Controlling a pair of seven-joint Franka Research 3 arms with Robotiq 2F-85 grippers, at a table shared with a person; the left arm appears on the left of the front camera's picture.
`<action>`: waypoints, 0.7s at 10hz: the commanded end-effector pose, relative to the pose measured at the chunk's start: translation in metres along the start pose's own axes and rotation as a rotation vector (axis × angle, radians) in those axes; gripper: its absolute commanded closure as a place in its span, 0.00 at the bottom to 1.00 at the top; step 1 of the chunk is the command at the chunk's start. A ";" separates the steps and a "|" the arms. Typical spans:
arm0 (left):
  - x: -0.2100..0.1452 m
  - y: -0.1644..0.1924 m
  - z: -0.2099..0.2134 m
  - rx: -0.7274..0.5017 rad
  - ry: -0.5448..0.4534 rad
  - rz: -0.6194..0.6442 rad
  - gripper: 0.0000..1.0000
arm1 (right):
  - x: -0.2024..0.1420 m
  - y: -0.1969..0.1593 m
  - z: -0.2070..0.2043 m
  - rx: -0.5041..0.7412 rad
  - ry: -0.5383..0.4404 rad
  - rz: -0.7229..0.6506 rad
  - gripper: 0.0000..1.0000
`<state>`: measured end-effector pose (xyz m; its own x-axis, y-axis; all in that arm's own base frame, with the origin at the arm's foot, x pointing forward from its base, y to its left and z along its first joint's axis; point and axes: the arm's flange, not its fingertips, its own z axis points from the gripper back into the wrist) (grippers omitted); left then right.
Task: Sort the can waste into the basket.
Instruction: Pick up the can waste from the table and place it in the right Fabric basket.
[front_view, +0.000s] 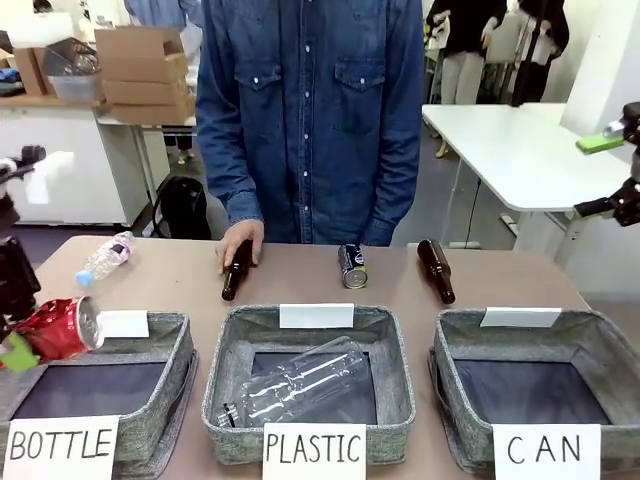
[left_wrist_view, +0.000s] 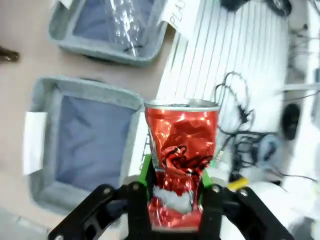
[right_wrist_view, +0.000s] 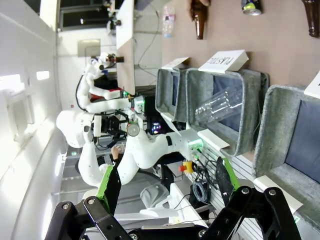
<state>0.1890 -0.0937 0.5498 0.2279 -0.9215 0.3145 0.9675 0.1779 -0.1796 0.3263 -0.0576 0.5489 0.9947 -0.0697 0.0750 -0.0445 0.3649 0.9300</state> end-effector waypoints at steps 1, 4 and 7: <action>0.008 0.021 0.008 -0.054 0.012 0.171 0.90 | 0.000 -0.001 0.001 -0.001 0.008 0.024 0.00; 0.008 0.021 0.008 -0.054 0.012 0.171 0.90 | 0.000 -0.001 0.001 -0.001 0.008 0.024 0.00; 0.056 0.008 -0.012 -0.052 -0.067 -0.029 0.62 | 0.000 0.000 0.000 0.000 0.000 0.000 0.00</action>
<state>0.2132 -0.1103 0.5543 0.3255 -0.8975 0.2977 0.9341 0.2563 -0.2487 0.3264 -0.0575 0.5486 0.9948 -0.0695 0.0740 -0.0437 0.3649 0.9300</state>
